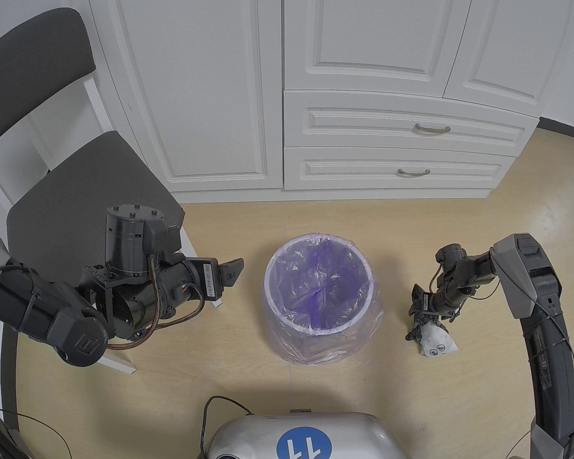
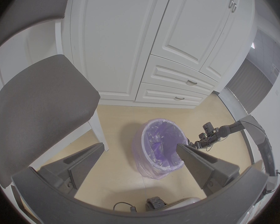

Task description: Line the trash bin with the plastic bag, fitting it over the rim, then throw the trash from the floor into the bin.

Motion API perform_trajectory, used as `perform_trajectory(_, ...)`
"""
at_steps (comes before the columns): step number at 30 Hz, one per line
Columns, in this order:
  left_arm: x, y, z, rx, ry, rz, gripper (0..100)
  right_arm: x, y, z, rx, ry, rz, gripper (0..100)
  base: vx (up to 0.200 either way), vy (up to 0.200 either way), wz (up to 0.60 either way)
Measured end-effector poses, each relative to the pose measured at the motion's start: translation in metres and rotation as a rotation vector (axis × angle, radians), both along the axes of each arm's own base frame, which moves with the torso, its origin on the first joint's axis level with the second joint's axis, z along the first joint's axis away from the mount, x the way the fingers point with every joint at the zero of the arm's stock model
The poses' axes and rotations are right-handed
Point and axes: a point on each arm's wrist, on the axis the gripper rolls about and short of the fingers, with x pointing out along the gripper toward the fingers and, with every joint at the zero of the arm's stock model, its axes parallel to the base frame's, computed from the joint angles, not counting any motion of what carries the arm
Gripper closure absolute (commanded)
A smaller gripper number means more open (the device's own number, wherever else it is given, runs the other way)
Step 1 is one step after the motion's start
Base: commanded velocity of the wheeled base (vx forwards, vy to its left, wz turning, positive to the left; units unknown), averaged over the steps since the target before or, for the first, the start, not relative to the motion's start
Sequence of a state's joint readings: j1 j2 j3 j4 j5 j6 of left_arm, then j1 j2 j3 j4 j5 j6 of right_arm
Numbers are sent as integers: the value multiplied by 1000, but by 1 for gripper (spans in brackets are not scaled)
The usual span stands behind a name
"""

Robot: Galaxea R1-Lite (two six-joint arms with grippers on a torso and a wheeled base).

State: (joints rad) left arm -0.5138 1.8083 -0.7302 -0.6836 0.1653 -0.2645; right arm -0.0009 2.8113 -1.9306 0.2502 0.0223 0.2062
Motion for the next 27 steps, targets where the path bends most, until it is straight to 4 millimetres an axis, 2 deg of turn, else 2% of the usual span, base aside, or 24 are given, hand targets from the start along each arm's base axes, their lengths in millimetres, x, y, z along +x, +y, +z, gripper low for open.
perform_trajectory(6,1,0,-1,2,2,0,0,1,1,-6,-1,5,5,0,0,0,0)
perform_trajectory(7,1,0,-1,2,3,0,0,1,1,-6,-1,6,4,100,0,0,0)
perform_trajectory(27,0,-1,-2,3,5,-2,0,-1,0,-8,5,19,-8,100,0,0,0)
